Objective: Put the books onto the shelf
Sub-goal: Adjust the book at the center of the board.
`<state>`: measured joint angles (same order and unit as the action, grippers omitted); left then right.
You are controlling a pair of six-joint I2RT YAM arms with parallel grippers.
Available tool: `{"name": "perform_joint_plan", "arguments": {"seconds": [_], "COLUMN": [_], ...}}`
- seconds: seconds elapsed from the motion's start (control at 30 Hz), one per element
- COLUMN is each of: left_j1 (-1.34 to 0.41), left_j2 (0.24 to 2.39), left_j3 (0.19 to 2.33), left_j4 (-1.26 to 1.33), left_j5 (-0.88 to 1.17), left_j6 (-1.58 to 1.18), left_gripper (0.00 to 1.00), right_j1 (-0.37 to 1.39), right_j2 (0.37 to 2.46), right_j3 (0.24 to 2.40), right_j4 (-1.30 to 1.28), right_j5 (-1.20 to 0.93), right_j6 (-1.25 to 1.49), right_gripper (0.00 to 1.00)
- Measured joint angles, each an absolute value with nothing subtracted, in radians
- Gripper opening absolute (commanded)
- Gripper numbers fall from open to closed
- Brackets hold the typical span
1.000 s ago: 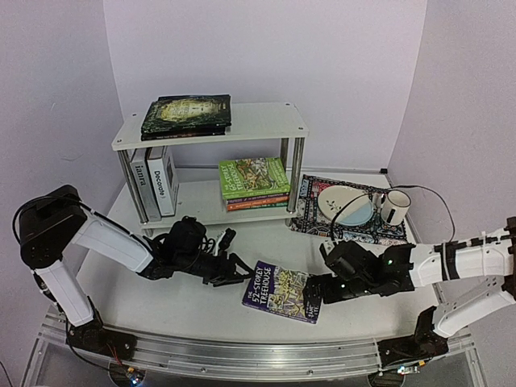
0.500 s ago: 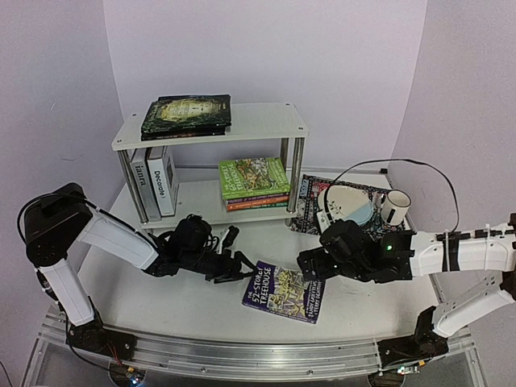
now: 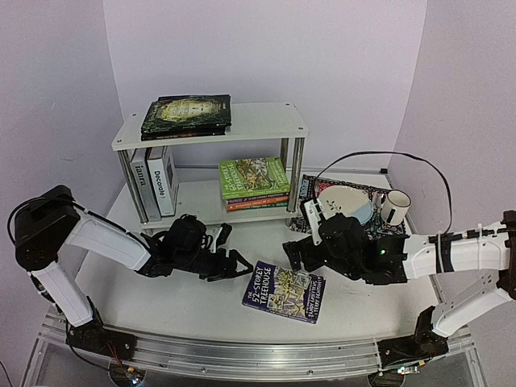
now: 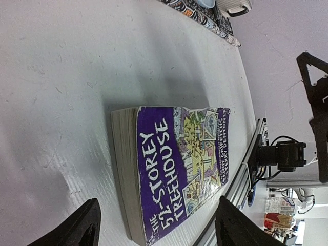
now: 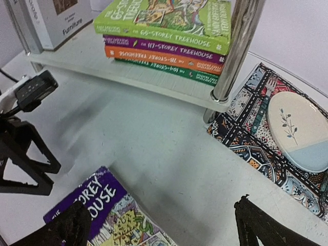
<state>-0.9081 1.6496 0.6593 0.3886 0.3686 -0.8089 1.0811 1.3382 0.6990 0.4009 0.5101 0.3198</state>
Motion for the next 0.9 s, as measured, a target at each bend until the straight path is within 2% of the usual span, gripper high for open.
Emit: {"name": "perform_joint_plan", "arguments": {"seconds": [0.2, 0.4, 0.63, 0.9], "left_j1": [-0.882, -0.851, -0.831, -0.825], "left_j2": [1.466, 1.330, 1.244, 1.206], "left_j3": [0.572, 0.497, 0.488, 0.488], "left_j4": [0.381, 0.327, 0.222, 0.138], "left_j5": [0.315, 0.273, 0.226, 0.181], "left_j6": [-0.801, -0.800, -0.785, -0.781], "left_gripper": [0.78, 0.78, 0.78, 0.79], "right_j1": [1.032, 1.041, 1.056, 1.055], "right_j2": [1.544, 1.807, 1.950, 2.125], "right_j3": [0.733, 0.843, 0.933, 1.061], "right_j4": [0.556, 0.662, 0.778, 0.786], "right_j5": [0.605, 0.640, 0.610, 0.602], "right_j6": [0.396, 0.321, 0.281, 0.273], "right_gripper": [0.98, 0.98, 0.98, 0.98]}}
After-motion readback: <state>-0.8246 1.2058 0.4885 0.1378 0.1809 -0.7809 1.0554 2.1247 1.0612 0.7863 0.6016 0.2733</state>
